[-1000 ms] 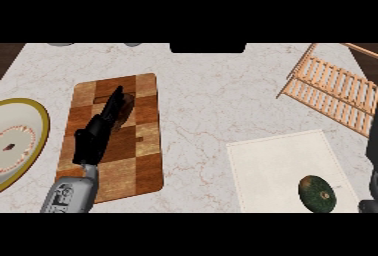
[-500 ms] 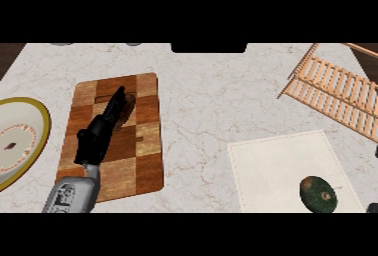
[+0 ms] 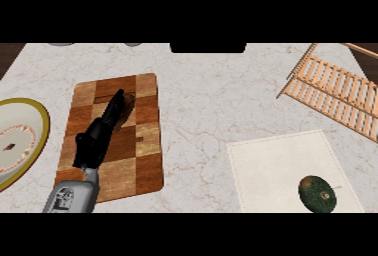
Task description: Pick the tomato from the placemat and place it in the tiered shelf
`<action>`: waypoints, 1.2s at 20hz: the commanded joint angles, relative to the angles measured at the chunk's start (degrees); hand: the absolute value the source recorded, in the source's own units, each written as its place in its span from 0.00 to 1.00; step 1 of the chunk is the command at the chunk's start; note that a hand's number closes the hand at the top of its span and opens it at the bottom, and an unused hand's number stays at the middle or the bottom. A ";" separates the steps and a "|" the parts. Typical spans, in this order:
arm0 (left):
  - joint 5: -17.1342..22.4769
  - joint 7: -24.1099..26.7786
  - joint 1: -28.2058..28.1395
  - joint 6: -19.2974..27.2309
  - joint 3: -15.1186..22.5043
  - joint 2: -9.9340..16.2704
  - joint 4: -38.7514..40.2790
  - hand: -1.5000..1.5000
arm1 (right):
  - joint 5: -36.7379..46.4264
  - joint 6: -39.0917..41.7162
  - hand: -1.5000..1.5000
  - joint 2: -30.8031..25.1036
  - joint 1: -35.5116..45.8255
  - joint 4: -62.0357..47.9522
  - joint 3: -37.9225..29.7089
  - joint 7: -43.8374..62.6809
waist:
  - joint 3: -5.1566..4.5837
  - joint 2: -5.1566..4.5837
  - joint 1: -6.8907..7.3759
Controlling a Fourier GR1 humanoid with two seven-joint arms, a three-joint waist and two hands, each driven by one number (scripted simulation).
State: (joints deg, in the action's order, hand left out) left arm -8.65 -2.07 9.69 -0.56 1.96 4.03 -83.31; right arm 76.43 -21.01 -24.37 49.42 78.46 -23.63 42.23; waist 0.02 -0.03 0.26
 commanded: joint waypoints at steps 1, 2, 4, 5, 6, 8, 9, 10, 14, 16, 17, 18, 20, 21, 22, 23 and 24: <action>-0.88 0.51 -0.64 1.07 0.35 -0.48 -0.36 0.50 | 8.42 4.70 1.00 -2.19 -3.73 -3.83 -0.96 6.66 | -0.10 0.00 -0.38; 0.12 1.56 -1.69 0.04 -0.04 -0.19 0.08 0.50 | 11.45 5.48 1.00 -2.90 -2.30 -2.38 -1.15 10.39 | -0.13 0.08 -0.28; 0.12 1.24 -0.06 0.14 -0.71 0.07 1.01 0.50 | 12.45 5.08 0.00 -1.52 -4.30 1.00 -0.86 12.97 | -0.07 0.13 -0.57; 0.14 1.71 0.22 -0.78 -1.04 1.07 1.76 0.50 | 12.07 6.87 0.00 -1.80 -4.59 2.14 -1.04 13.65 | -0.06 0.13 -0.57; -1.18 -3.85 1.12 1.57 0.64 -0.94 -2.68 0.50 | 11.87 4.49 0.00 0.46 -6.85 2.89 -0.69 14.48 | -0.02 0.16 -0.32; 1.23 1.68 -0.54 -1.47 -1.22 0.84 -0.33 0.50 | 11.17 1.97 0.00 -0.72 -6.74 0.87 -1.71 14.41 | -0.03 0.02 -0.09; -0.85 0.98 -0.78 0.13 0.03 -0.10 0.29 0.50 | 11.09 4.74 0.00 1.46 -9.28 7.73 0.53 15.31 | -0.03 0.12 -0.34; 2.41 -0.17 -1.26 -3.16 -2.72 3.04 -2.22 0.50 | 8.82 6.57 0.00 -1.99 -4.43 6.01 -1.54 14.00 | -0.04 0.15 -0.09; -0.93 -1.05 -2.67 -0.48 1.51 -0.33 -4.32 0.50 | 5.37 0.06 0.00 0.62 -8.14 8.26 -2.45 13.14 | 0.00 0.13 -0.04; 0.36 0.95 1.52 -0.55 -1.41 -0.05 3.15 0.50 | 2.05 -0.29 0.00 0.71 -7.00 10.45 -3.14 11.95 | -0.02 0.02 -0.48; -0.05 0.56 1.74 -0.36 -1.16 -0.04 2.48 0.50 | -0.41 2.70 0.00 -2.28 -5.83 10.40 -4.09 10.42 | -0.02 0.07 -0.43; 0.59 -1.08 -2.35 -0.60 0.01 -0.49 -3.91 0.50 | -0.75 5.96 0.00 -3.50 -4.14 10.84 -3.92 11.44 | -0.02 0.20 -0.04; 1.83 -1.33 -0.01 -2.66 -2.04 1.88 -2.60 0.50 | -1.89 5.86 0.00 -0.05 -6.59 14.73 -1.95 12.73 | -0.03 0.17 -0.19; -0.44 -0.01 -0.76 0.03 0.47 -1.26 -1.11 0.50 | -4.42 5.59 0.00 -2.04 -4.99 12.74 -2.75 11.00 | -0.03 0.11 -0.18; 0.64 1.97 1.68 -1.41 -2.22 0.91 3.02 0.50 | -1.09 4.81 0.00 -0.98 -2.93 12.01 -0.74 14.00 | -0.05 0.01 -0.13; 0.45 -1.13 -0.44 -1.41 -0.80 0.34 -1.09 0.50 | -6.03 6.83 0.00 -3.64 -5.05 14.62 -3.42 11.05 | -0.02 0.14 -0.26; 0.01 -1.69 -1.12 -1.62 -0.46 0.82 -2.72 0.50 | -4.89 2.32 0.00 -3.11 -4.43 11.57 -3.16 11.23 | -0.02 0.08 0.01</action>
State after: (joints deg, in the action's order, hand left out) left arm -8.41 -2.18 9.28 -1.67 1.20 4.36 -84.02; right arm 74.06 -16.67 -26.34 44.12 90.63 -26.41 53.39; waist -0.02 0.07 0.08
